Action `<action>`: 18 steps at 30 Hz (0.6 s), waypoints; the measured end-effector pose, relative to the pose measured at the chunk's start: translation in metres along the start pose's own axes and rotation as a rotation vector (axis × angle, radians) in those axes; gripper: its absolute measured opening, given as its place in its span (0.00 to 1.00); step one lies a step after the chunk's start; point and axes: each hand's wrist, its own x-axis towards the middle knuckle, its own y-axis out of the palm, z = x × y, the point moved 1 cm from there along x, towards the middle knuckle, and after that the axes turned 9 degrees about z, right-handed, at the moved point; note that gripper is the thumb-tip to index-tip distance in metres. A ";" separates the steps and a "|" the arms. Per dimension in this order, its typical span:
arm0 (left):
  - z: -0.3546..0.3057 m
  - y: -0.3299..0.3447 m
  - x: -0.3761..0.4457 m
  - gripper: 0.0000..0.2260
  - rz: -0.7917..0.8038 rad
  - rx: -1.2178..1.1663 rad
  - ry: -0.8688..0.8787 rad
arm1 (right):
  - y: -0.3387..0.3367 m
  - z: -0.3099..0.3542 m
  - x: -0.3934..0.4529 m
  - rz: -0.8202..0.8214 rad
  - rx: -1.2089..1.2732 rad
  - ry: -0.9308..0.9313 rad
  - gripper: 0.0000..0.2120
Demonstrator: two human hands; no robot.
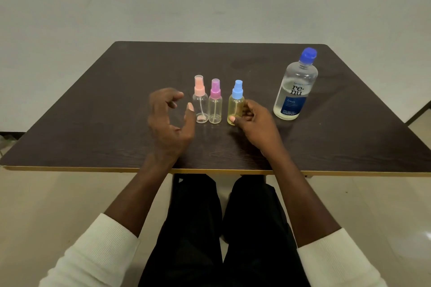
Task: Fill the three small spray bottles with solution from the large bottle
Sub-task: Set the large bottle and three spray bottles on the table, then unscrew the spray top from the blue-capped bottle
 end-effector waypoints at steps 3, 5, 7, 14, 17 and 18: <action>-0.022 0.017 -0.009 0.09 0.028 -0.076 0.153 | -0.011 -0.005 -0.006 0.008 0.085 0.060 0.14; -0.040 0.034 -0.017 0.08 0.128 -0.158 0.092 | -0.019 -0.010 -0.010 0.040 0.133 0.062 0.14; -0.054 0.050 -0.018 0.11 0.257 -0.257 -0.057 | -0.026 -0.012 -0.016 0.093 0.188 0.028 0.17; -0.065 0.083 -0.002 0.18 0.446 -0.656 -0.601 | -0.030 -0.005 -0.027 0.146 0.230 -0.064 0.20; -0.067 0.086 0.004 0.11 0.423 -0.786 -0.677 | -0.032 -0.007 -0.028 0.208 0.220 -0.039 0.17; -0.066 0.086 0.006 0.10 0.404 -0.823 -0.706 | -0.032 -0.007 -0.029 0.229 0.232 -0.032 0.16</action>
